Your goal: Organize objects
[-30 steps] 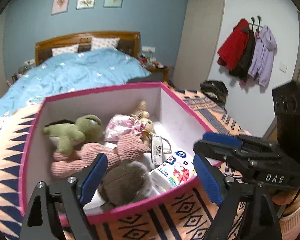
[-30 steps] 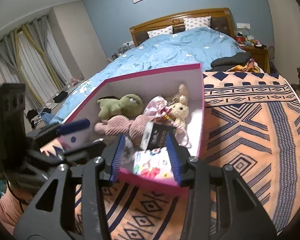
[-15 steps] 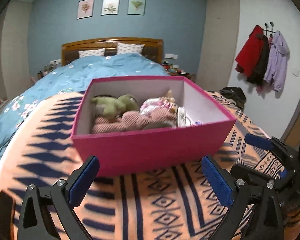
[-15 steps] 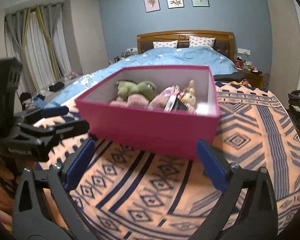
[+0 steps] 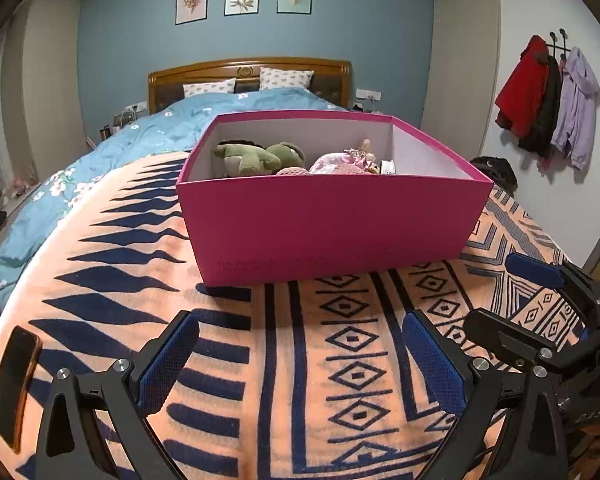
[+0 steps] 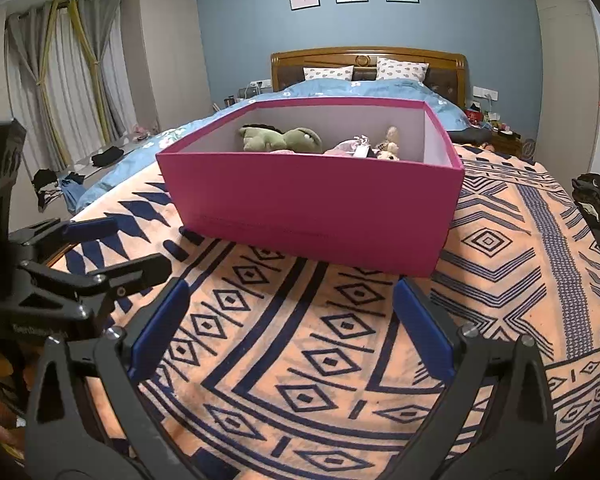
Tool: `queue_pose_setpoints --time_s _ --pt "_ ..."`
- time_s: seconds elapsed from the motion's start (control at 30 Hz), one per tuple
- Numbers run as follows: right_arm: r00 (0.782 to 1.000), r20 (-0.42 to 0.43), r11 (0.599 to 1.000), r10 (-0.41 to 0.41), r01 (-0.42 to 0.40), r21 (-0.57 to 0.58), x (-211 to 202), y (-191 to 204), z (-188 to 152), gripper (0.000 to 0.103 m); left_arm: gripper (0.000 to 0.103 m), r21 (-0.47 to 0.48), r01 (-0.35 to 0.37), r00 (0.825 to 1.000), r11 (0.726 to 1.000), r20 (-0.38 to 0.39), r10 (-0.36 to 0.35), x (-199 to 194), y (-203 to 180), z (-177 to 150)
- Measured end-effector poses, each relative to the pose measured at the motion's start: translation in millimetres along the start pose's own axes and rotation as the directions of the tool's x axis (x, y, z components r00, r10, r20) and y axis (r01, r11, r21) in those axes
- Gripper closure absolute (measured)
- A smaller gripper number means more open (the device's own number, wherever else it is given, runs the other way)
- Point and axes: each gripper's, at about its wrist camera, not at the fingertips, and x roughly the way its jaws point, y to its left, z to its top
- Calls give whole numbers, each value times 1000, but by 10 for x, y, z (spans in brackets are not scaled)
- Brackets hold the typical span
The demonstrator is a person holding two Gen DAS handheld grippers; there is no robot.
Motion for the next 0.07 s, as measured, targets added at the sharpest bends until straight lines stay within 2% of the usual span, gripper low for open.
queue_pose_setpoints --time_s 0.07 --pt "1000 -1 1000 6 -6 7 4 -8 -15 1 0 7 -6 1000 1000 -6 6 12 -10 -7"
